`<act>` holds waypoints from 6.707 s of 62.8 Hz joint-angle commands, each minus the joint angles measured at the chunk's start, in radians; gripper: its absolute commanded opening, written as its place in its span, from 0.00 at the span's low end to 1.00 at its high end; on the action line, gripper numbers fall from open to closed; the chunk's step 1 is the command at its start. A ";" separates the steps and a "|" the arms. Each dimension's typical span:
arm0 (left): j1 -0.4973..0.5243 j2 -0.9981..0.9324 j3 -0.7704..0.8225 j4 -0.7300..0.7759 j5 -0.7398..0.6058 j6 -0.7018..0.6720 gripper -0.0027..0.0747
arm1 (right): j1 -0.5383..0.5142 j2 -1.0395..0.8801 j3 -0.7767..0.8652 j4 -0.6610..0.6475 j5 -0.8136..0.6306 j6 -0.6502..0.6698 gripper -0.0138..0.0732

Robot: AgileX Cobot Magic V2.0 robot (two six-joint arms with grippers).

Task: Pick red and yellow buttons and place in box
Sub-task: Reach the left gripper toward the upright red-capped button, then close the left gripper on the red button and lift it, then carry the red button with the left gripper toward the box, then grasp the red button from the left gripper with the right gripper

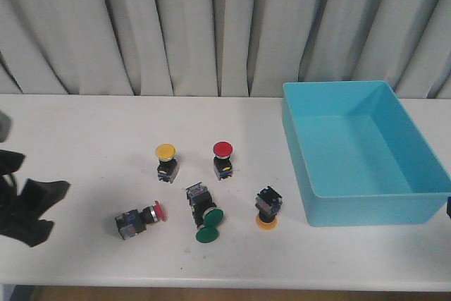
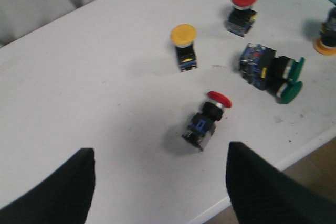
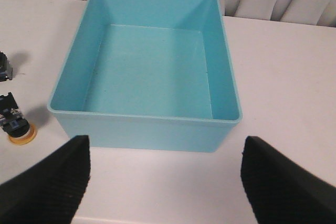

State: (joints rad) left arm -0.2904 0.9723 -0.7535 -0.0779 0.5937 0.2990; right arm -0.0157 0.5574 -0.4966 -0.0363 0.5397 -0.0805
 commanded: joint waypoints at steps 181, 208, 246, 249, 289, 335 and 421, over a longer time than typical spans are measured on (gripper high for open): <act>-0.172 1.060 -1.124 -0.372 0.195 0.428 0.21 | -0.002 0.009 -0.021 0.019 -0.047 -0.007 0.83; -0.208 0.804 -0.947 -0.379 0.171 0.327 0.21 | -0.002 0.009 -0.021 0.019 -0.047 -0.007 0.83; -0.207 0.312 -0.164 -0.812 -0.196 0.329 0.21 | -0.002 0.009 -0.021 0.019 -0.047 -0.007 0.83; -0.207 0.316 -0.159 -0.867 -0.147 0.329 0.21 | -0.002 0.009 -0.021 0.019 -0.047 -0.007 0.83; -0.207 0.318 -0.159 -1.219 -0.101 0.437 0.21 | -0.002 0.009 -0.021 0.065 -0.063 0.008 0.83; -0.207 0.318 -0.159 -1.218 -0.097 0.437 0.21 | 0.427 0.381 -0.150 0.567 -0.112 -0.936 0.76; -0.207 0.318 -0.159 -1.217 -0.101 0.437 0.24 | 0.751 0.762 -0.365 0.677 -0.410 -1.070 0.43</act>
State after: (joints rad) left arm -0.4960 1.3226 -0.8853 -1.2471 0.5032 0.7350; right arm 0.7362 1.3454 -0.8288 0.6301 0.1660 -1.1424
